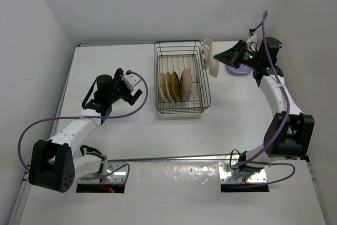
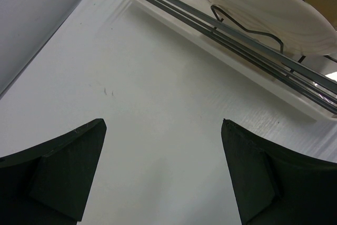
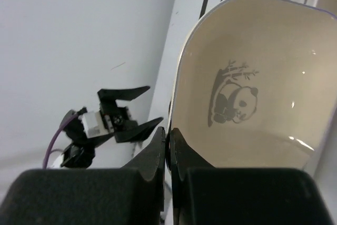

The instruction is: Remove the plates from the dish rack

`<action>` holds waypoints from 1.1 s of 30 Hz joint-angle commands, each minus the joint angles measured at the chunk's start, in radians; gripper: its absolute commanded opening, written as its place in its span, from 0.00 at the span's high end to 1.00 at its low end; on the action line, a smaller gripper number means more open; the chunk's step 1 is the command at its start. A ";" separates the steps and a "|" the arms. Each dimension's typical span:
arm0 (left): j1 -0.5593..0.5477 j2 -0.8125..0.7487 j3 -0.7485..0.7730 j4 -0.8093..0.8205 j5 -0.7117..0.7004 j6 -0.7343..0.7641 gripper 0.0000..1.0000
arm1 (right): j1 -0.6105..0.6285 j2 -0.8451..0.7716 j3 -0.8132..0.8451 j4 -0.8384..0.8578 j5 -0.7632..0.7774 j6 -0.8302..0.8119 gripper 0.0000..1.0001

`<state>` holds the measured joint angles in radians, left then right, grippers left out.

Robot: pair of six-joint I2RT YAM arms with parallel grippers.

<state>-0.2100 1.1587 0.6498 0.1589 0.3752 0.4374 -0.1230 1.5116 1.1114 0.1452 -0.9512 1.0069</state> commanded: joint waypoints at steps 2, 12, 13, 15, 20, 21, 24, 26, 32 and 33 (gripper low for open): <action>-0.002 -0.001 0.031 0.034 0.019 0.006 0.02 | 0.003 -0.077 0.209 -0.348 0.133 -0.357 1.00; -0.005 0.009 0.031 0.047 0.010 -0.002 0.02 | 0.014 -0.053 0.416 -0.829 0.514 -0.688 1.00; -0.005 0.012 0.030 0.045 0.010 0.001 0.02 | 0.014 -0.036 0.429 -0.844 0.546 -0.717 1.00; -0.005 0.015 0.030 0.048 0.002 0.001 0.02 | 0.020 -0.013 0.471 -0.887 0.642 -0.749 1.00; -0.006 0.027 0.031 0.077 -0.042 -0.032 0.02 | 0.045 0.093 0.554 -0.934 0.828 -0.886 1.00; -0.008 0.032 0.031 0.083 -0.071 -0.040 0.02 | 0.046 0.107 0.582 -0.932 0.877 -0.902 1.00; -0.008 0.048 0.034 0.105 -0.117 -0.060 0.02 | 0.054 0.180 0.625 -0.912 0.969 -0.974 1.00; -0.008 0.061 0.037 0.108 -0.130 -0.057 0.02 | 0.062 0.232 0.634 -0.869 0.996 -1.053 1.00; -0.011 0.107 0.089 0.091 -0.192 -0.060 0.02 | 0.068 0.352 0.646 -0.695 1.054 -1.110 1.00; -0.011 0.114 0.100 0.076 -0.203 -0.058 0.01 | 0.068 0.393 0.654 -0.678 1.059 -1.128 1.00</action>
<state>-0.2100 1.2652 0.6888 0.2131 0.2203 0.3916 -0.0620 1.8587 1.7123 -0.6640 0.0402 -0.0460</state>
